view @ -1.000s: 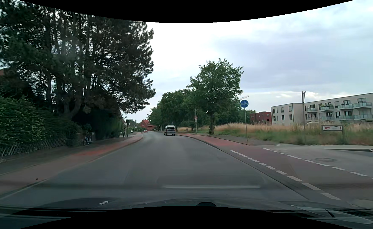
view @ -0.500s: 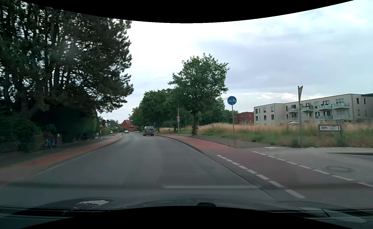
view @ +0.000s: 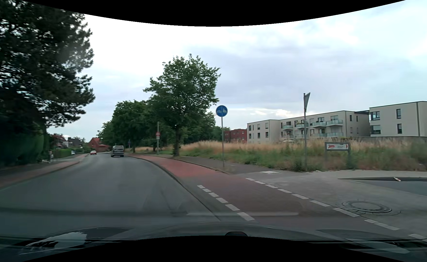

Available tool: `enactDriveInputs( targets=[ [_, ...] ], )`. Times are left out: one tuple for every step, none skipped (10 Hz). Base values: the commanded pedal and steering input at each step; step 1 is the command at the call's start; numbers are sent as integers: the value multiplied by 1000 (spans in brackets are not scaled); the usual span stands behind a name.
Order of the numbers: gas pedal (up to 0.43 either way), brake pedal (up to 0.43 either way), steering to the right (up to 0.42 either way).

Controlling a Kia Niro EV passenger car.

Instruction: Follow the waypoints while adhering to traffic rules and regulations

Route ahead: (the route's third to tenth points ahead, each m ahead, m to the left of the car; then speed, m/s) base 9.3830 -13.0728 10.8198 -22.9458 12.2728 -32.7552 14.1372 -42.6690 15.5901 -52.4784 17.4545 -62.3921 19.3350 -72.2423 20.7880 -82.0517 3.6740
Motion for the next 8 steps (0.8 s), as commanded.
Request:
enactDriveInputs(
  targets=[
    [39, 0, 617],
    [47, 0, 633],
    [87, 0, 671],
    [87, 0, 701],
    [110, 0, 722],
    [130, 0, 722],
    [157, 0, 719],
    [189, 0, 712]
  ],
)
